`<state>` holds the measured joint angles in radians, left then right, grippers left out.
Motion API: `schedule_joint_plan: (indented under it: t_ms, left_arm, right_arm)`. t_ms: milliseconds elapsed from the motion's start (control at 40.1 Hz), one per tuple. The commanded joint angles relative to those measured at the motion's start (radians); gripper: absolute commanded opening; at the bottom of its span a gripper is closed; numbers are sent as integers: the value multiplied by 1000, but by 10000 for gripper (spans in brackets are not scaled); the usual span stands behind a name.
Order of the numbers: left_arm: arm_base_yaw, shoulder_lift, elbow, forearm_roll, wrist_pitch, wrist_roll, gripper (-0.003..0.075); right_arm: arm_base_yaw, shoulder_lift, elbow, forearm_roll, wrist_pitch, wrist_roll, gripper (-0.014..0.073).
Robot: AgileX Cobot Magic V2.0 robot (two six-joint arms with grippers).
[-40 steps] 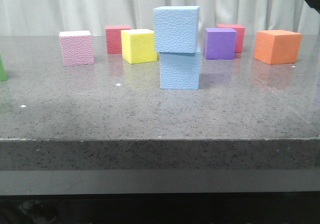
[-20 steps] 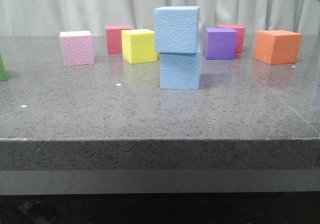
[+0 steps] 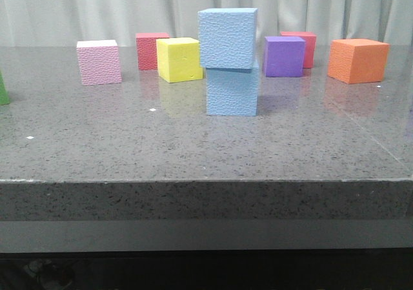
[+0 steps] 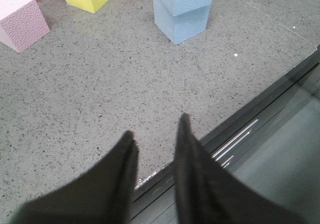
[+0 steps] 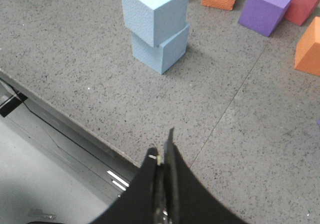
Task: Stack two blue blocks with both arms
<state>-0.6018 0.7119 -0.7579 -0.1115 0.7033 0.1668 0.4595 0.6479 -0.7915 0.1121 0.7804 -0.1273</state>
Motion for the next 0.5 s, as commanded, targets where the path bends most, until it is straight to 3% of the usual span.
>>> schedule_joint_plan:
  t_ms: [0, 399, 474]
  left_arm:
    - [2, -2, -24, -13, -74, -1, -17]
    - [2, -11, -15, -16, -80, -1, -18]
    - [40, -44, 11, -25, -88, -1, -18]
  right_arm:
    - [-8, -1, -27, 9, -49, -4, -69]
    - [-8, -1, -27, 9, -49, -4, -69]
    - [-8, -1, -27, 9, -49, -4, -69]
